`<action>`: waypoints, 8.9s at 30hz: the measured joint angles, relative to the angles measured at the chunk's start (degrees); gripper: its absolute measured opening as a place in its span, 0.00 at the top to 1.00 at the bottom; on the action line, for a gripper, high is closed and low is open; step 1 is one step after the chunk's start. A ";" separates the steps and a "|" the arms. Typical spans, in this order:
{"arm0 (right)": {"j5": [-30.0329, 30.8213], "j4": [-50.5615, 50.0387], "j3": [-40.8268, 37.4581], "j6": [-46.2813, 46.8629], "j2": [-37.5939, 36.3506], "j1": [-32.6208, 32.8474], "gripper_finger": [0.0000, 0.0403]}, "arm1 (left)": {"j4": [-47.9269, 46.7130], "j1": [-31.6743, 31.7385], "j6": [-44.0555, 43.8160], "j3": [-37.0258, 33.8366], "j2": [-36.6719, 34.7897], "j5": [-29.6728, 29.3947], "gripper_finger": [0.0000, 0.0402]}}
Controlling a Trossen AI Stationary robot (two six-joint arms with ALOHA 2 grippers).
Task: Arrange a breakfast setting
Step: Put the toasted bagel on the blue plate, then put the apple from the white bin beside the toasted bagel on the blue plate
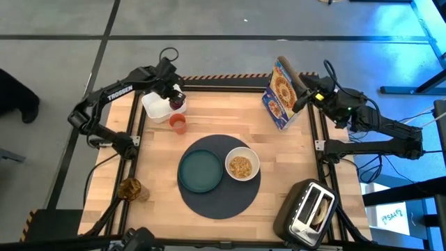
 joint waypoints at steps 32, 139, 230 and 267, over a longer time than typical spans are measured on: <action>-50.82 -48.97 27.14 -2.49 19.82 24.52 0.50 | 41.16 -58.60 -5.91 0.00 -12.88 -17.54 0.77; -23.97 -50.74 58.92 18.95 43.52 44.61 0.99 | 83.80 -73.51 9.33 0.06 5.29 -22.87 0.34; -9.77 -53.80 58.85 17.76 44.68 20.48 0.62 | -13.95 -29.90 -3.27 4.65 -14.89 -23.89 0.70; -26.18 -53.13 58.88 -3.10 44.68 -5.42 0.62 | -0.52 1.36 1.86 2.89 8.75 -4.25 0.84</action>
